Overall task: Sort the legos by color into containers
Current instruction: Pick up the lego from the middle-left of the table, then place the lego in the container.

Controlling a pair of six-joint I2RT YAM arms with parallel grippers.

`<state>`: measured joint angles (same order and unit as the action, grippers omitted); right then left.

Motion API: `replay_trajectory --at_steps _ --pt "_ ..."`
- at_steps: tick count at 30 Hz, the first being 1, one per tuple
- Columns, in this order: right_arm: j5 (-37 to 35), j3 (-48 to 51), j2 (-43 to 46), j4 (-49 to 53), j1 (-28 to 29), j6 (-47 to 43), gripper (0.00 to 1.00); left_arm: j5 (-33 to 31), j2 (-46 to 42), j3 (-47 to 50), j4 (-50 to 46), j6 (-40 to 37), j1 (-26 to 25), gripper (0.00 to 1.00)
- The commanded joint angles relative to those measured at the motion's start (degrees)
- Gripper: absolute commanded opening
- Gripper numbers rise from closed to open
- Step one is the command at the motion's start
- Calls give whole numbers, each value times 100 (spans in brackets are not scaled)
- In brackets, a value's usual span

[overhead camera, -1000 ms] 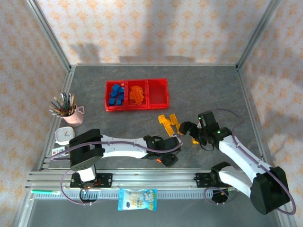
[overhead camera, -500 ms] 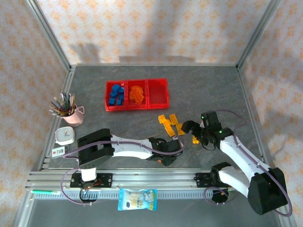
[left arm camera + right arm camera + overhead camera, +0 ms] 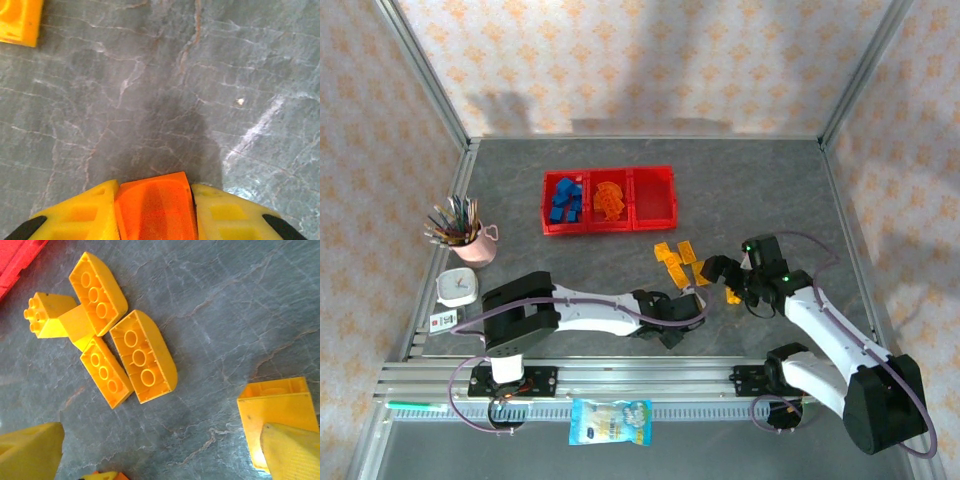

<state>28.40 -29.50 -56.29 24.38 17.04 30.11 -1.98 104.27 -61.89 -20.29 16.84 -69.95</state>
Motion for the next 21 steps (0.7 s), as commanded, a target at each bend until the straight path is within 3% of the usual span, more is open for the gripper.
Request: replay_trajectory --at_steps 1,7,12,21 --pt "315 -192 85 -141 -23 -251 100 -242 -503 102 -54 249 199 31" --pt "759 -384 115 -342 104 -433 100 -361 -1391 376 -79 575 772 31" --pt "734 -728 46 -640 584 -479 100 -595 -1837 323 -128 636 1499 31" --pt "621 -1390 -386 -1320 1028 -519 100 -972 -1340 -926 -62 987 3186 30"
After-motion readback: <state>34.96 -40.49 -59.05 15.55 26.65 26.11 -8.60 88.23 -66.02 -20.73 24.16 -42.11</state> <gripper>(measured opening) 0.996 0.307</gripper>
